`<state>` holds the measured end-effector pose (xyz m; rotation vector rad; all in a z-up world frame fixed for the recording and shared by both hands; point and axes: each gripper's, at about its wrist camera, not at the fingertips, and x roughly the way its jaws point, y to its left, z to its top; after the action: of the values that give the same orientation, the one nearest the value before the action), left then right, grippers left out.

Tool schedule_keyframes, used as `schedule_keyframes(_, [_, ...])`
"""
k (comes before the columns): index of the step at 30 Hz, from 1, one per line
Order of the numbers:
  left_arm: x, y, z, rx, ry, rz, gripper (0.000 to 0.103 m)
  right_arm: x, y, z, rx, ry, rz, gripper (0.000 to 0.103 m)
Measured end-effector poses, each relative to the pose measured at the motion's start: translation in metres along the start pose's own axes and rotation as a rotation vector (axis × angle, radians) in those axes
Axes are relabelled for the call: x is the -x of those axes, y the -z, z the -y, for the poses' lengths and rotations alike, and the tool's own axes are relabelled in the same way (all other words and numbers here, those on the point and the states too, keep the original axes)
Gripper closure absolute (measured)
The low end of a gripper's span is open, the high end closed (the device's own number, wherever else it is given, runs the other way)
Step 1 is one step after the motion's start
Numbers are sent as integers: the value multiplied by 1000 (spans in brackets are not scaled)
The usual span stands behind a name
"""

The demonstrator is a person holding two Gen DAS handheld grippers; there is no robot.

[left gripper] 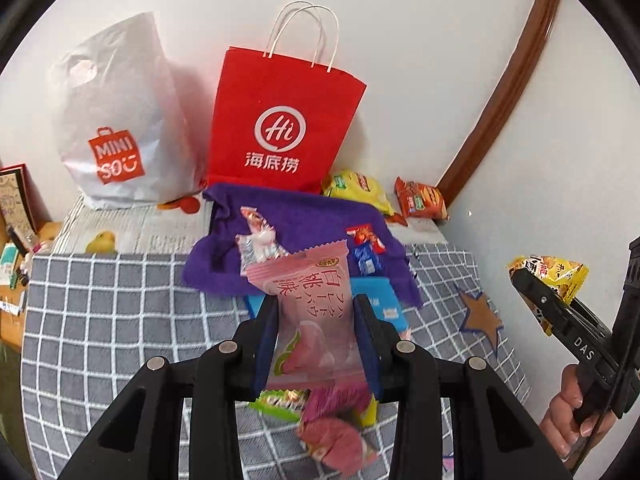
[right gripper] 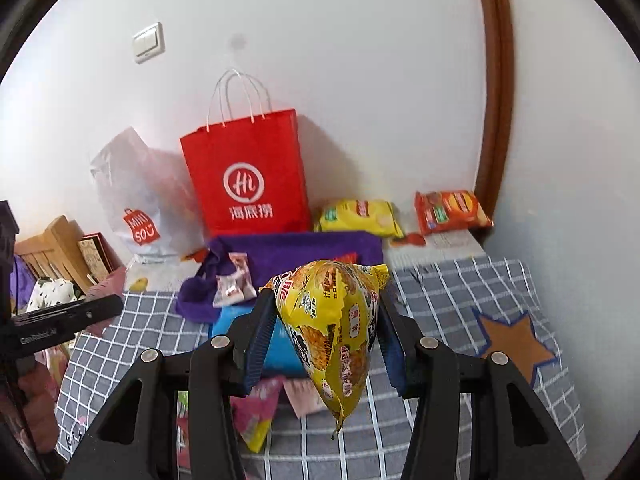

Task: Organize snacks
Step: 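Carry the pink packet and yellow bag toward the purple towel, then lower both snacks onto the purple towel and open both grippers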

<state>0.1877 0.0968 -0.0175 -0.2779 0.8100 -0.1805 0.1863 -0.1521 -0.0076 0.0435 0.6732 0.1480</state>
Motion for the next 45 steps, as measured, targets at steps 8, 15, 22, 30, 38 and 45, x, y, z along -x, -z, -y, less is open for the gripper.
schedule_keyframes(8, [-21, -29, 10, -13, 2, 4, 68, -26, -27, -10, 43, -22, 6, 54])
schedule_keyframes(15, [-43, -51, 12, 2, 4, 0, 68, -67, -50, -19, 33, -65, -25, 54])
schedule_keyframes(22, [-67, -81, 1, 18, -24, 5, 68, -103, -76, -31, 90, -64, -19, 54])
schedule_keyframes(30, [-117, -120, -18, 47, -54, -19, 68, -168, -98, -24, 81, -83, -60, 54])
schedule_keyframes(38, [-167, -115, -67, 129, -96, -98, 68, -252, -73, -19, 102, -110, -229, 54])
schedule_keyframes(45, [-179, -114, -88, 165, -116, -108, 68, -298, -51, -9, 78, -116, -357, 54])
